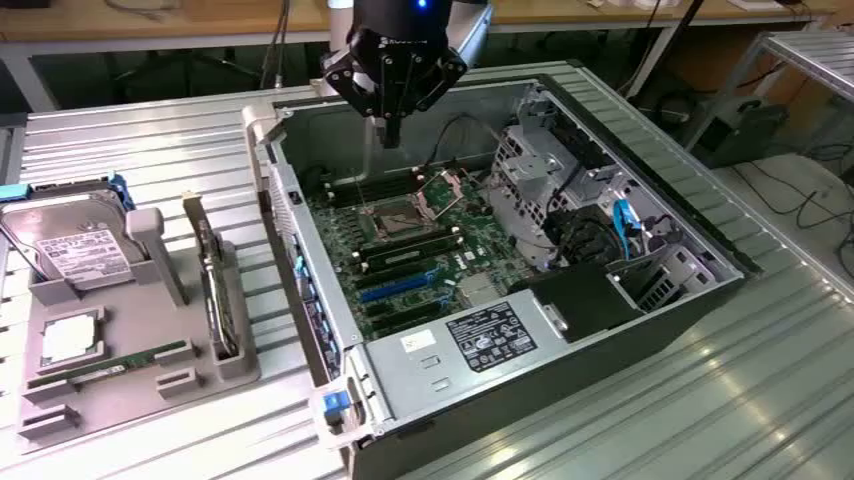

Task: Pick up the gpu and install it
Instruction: 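Reach for the gpu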

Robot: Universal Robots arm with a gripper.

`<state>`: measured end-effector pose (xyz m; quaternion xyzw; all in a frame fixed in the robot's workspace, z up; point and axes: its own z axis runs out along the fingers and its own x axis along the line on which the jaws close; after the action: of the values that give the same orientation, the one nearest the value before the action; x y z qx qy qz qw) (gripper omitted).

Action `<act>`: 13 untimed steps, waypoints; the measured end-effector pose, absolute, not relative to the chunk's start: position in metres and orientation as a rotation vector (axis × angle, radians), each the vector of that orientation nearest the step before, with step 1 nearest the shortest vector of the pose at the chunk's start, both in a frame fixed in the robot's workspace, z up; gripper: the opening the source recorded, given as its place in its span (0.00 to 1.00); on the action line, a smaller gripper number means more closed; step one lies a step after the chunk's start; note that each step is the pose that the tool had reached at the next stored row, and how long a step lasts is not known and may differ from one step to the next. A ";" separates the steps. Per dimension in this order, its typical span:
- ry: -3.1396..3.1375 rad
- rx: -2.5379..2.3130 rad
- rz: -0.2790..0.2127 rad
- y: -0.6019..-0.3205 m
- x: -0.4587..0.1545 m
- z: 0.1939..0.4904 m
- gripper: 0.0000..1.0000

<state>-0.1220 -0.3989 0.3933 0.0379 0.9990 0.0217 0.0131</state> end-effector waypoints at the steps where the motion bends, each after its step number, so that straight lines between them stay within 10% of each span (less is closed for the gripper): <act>1: 3.112 0.118 0.068 -0.399 -0.122 0.393 0.11; 13: 3.113 0.118 0.067 -0.402 -0.136 0.393 0.11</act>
<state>-0.1364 -0.4022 0.3934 0.0379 0.9990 0.0217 0.0130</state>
